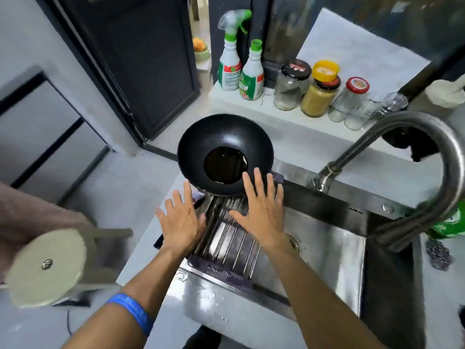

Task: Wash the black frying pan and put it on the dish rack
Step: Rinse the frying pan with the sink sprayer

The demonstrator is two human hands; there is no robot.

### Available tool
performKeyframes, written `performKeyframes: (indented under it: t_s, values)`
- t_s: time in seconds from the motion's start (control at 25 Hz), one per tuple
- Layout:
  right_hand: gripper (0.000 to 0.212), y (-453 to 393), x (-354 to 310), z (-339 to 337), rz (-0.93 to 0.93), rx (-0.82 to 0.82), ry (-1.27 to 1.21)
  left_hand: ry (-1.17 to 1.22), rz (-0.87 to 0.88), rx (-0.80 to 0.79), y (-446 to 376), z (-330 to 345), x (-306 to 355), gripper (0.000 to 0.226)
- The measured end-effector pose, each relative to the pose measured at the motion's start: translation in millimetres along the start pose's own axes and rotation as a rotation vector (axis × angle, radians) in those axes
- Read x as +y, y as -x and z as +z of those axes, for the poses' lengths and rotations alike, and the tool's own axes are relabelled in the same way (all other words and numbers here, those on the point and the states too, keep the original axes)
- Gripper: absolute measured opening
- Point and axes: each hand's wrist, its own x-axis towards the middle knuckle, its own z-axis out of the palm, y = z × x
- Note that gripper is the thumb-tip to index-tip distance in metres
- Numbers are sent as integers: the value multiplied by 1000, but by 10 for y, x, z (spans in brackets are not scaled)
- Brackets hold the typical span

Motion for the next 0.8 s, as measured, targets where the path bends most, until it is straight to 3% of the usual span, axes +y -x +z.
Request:
performKeyframes:
  t_s: [0.08, 0.16, 0.24, 0.32, 0.48, 0.8]
  values:
    - [97, -243, -131, 65, -50, -113, -4, 174, -22, -99, -157, 59, -133, 59]
    - [77, -407, -174, 147, -92, -228, -60, 262, -59, -190, -231, 150, -225, 24]
    - [42, -501, -221, 213, -138, -292, 14, 337, -66, -204, -256, 202, -288, 26]
    - [24, -499, -237, 297, -165, -235, 114, 361, -67, -188, -284, 202, -353, 33]
    - [38, -317, -258, 304, -178, -150, 116, 312, -16, -161, -273, 115, -471, 37]
    - [45, 892, -189, 212, -56, -88, -104, 199, 158, -190, 445, -163, -554, 42]
